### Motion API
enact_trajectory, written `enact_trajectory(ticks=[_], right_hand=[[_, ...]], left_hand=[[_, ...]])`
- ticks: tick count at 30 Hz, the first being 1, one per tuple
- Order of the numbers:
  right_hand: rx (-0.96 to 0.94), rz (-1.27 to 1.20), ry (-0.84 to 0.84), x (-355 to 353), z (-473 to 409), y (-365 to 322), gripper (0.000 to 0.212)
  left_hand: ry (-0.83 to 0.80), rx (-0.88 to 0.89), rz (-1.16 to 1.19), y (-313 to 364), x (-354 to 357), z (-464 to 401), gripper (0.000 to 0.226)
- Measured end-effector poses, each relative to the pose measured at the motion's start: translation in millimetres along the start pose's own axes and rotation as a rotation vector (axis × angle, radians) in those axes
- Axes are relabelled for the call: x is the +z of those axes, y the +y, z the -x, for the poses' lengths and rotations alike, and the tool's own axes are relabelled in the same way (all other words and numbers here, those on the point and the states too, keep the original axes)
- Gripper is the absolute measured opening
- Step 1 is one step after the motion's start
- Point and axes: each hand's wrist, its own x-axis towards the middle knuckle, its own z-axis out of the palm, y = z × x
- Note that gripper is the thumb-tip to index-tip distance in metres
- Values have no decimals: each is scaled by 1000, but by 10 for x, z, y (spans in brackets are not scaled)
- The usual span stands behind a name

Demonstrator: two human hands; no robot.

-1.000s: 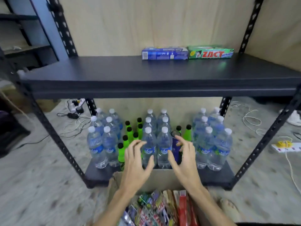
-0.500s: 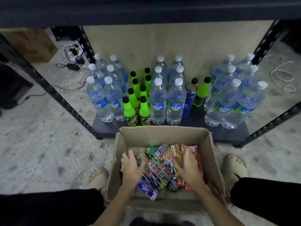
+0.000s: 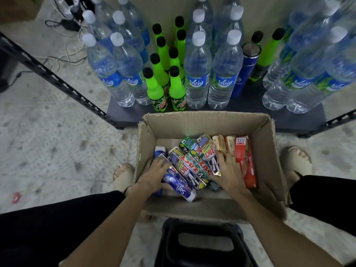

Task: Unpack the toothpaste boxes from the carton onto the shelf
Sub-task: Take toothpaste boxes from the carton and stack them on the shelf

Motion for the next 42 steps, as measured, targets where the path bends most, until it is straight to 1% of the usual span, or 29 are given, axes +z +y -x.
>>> enact_trajectory(ticks=[2,5,9,12,16,19,21,25,29,33,37,42], right_hand=[[-9,-19,34,24,-2,38,100],[-9,-52,94,12,47,34,94],[33,-65,140,-26,122,13,89],[59,-84,167,7,153,20,81],[70,-190,219,13,183,51,71],[41,-252,230,-54,202,59,72],[16,-273,255,-157,208,34,72],[-66,-325,338,-457,232,-48,75],[-173,-374,413,-790,317,-62,70],[-258,-408,454,-1258,468,-67,75],[-278,-485,505,-1864,565,-125,82],[-391,-533,575,-2678,770,-291,76]], left_hand=[[-21,7,-107,4,-52,-44,97],[-47,14,-201,47,-104,-89,93],[-116,4,-213,36,-123,-109,102],[-125,-5,-219,49,-135,-82,108],[-28,49,-267,81,-145,-18,102],[48,102,-283,115,-191,27,95],[66,112,-288,142,-235,73,93],[130,118,-264,144,-328,248,88],[283,125,-111,114,-563,448,80],[521,153,35,131,-967,611,81],[748,176,161,248,-1505,803,77],[901,168,221,440,-2185,1072,83]])
